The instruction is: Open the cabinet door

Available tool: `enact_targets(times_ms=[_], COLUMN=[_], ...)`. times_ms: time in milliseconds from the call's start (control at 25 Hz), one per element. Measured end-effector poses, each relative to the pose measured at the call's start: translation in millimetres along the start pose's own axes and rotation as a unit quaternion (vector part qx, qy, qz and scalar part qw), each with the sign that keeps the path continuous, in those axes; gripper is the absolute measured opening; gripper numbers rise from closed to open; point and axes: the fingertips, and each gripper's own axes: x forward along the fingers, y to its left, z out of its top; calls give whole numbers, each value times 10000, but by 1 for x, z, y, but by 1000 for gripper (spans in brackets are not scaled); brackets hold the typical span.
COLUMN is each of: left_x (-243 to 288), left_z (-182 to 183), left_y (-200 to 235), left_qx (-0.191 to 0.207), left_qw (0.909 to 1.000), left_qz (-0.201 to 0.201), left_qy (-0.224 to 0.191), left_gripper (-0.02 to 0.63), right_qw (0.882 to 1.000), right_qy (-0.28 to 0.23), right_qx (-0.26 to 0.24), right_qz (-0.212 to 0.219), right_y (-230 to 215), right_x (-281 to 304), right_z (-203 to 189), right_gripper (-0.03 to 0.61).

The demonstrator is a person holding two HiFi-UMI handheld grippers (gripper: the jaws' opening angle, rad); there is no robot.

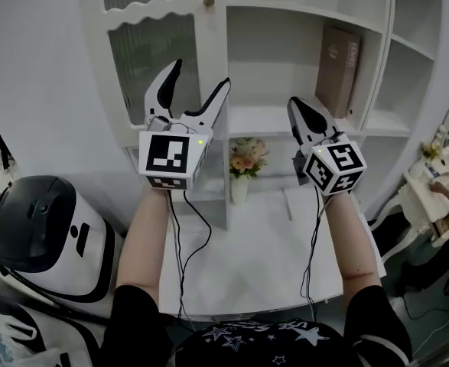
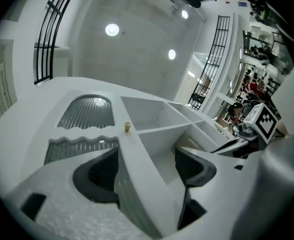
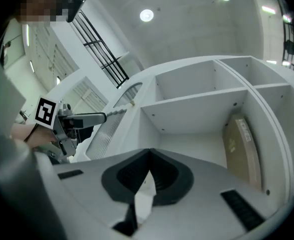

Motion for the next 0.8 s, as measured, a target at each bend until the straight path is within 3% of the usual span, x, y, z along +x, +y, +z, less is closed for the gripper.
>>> enact_targets(times_ms=[320, 600, 800], left_x=[49, 77, 93], left_z=[31, 46, 49], left_y=[24, 42, 53], left_qx=[287, 346, 300], left_qw=[9988, 9973, 9952], left_qz=[-19, 437, 799], left_qy=[-385, -478, -482], left_gripper=[345, 270, 264], right_qw=[9994, 9989, 9976], right_qy=[-192, -333, -480], right_qx=[-268, -110, -156], right_qz=[131, 323, 468], right_y=[-5, -20, -31], right_x=[30, 38, 47], right_z=[29, 27, 29], right_gripper=[6, 6, 6])
